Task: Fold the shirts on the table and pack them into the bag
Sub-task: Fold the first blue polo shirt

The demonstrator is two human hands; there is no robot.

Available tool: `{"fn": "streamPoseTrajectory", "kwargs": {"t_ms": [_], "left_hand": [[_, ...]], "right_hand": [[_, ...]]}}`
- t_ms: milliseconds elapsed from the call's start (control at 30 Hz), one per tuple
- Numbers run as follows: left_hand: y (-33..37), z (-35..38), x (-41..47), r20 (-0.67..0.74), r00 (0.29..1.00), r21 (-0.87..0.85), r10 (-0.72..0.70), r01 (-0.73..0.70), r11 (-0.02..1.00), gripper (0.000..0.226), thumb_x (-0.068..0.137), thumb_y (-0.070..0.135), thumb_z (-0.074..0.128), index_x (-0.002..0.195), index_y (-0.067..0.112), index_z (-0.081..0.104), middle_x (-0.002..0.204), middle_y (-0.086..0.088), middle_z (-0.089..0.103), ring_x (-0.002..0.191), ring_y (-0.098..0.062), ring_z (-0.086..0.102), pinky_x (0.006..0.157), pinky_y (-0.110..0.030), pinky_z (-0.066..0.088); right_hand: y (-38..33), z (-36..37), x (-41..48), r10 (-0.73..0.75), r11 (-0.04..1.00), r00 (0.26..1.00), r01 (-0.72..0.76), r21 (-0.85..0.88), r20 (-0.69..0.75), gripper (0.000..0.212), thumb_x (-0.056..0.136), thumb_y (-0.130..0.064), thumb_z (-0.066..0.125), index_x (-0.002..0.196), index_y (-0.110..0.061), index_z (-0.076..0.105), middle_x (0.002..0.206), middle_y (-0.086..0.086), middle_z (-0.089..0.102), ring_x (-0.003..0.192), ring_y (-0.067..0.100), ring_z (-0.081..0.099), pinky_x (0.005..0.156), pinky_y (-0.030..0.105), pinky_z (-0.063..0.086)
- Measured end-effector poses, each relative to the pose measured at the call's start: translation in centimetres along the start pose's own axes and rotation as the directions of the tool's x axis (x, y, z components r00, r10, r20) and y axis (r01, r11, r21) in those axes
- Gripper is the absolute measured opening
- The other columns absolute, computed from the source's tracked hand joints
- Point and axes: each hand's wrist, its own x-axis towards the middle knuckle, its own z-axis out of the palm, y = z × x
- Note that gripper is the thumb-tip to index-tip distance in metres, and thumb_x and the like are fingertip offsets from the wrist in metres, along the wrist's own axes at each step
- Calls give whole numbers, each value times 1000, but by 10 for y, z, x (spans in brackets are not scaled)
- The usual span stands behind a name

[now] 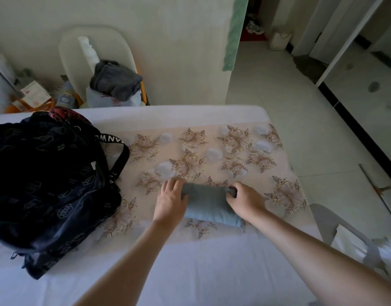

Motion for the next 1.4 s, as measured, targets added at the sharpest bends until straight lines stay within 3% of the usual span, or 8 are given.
{"fn": "streamPoseTrajectory", "kwargs": {"t_ms": [133, 267, 533, 733, 1000, 1100, 1233, 1400], "left_hand": [[23, 31, -14, 99, 940, 191, 327, -340, 921, 47, 95, 34, 45, 139, 20, 52, 147, -2, 48, 138, -24, 39, 116, -45, 31], [22, 48, -10, 353, 918, 136, 181, -242, 961, 65, 97, 50, 12, 157, 27, 1, 163, 11, -6, 151, -13, -9, 124, -41, 0], [7, 36, 15, 464, 881, 159, -94, 22, 987, 69, 103, 52, 22, 157, 22, -8, 161, 7, -22, 147, -13, -24, 123, -39, -6], [29, 30, 45, 344, 835, -33, -430, 468, 883, 80, 89, 44, 60, 153, 23, 17, 156, -4, 25, 136, -30, 33, 106, -48, 42], [26, 15, 70, 583, 584, -45, -566, 718, 695, 95, 56, 51, 89, 132, 8, 52, 122, -7, 61, 109, -24, 59, 94, -37, 51], [15, 9, 61, 608, 636, -151, -475, 680, 717, 92, 34, 55, 86, 114, 15, 65, 108, -3, 69, 98, -22, 65, 91, -41, 56], [13, -18, 36, 579, 764, -306, -284, 527, 793, 27, 68, 16, 86, 87, 25, 70, 94, -1, 70, 85, -19, 63, 76, -34, 54], [-15, -67, 7, 453, 884, -286, -116, 267, 920, 27, 78, 15, 75, 90, 39, 67, 96, 18, 67, 89, -7, 62, 68, -14, 44]], "right_hand": [[-2, 22, -1, -207, 959, 960, 161, -235, -187, 41, 83, -17, 60, 124, -14, 57, 125, 10, 54, 111, 33, 56, 88, 43, 48], [-12, 37, -6, -459, 865, 887, 434, -251, -49, 56, 98, -34, 36, 149, -12, 40, 154, 11, 40, 141, 29, 37, 113, 44, 36], [24, 47, -1, -340, 921, 926, 363, -143, 165, 78, 89, -60, -6, 159, -27, -7, 167, 1, 1, 153, 17, -5, 125, 36, 2], [13, 39, 9, -273, 932, 949, 301, -200, 159, 85, 85, -57, -5, 158, -18, 11, 166, 7, 9, 153, 25, 4, 125, 43, 0], [15, 40, 9, -476, 841, 858, 508, -185, 192, 76, 94, -62, 10, 158, -20, 14, 163, 3, 22, 149, 23, 22, 120, 45, 18], [9, 32, 11, -487, 838, 850, 520, -164, 203, 78, 91, -62, 29, 156, -21, 18, 159, 2, 27, 146, 22, 26, 121, 42, 16], [-24, 3, 16, -515, 847, 801, 530, 38, 306, 94, 75, -57, 62, 154, -26, 21, 155, -2, 33, 141, 18, 33, 118, 36, 26], [-91, -11, 4, -457, 865, 793, 502, -6, 402, 63, 76, -57, 66, 134, -35, 52, 114, -7, 68, 102, 17, 63, 86, 33, 52]]}}
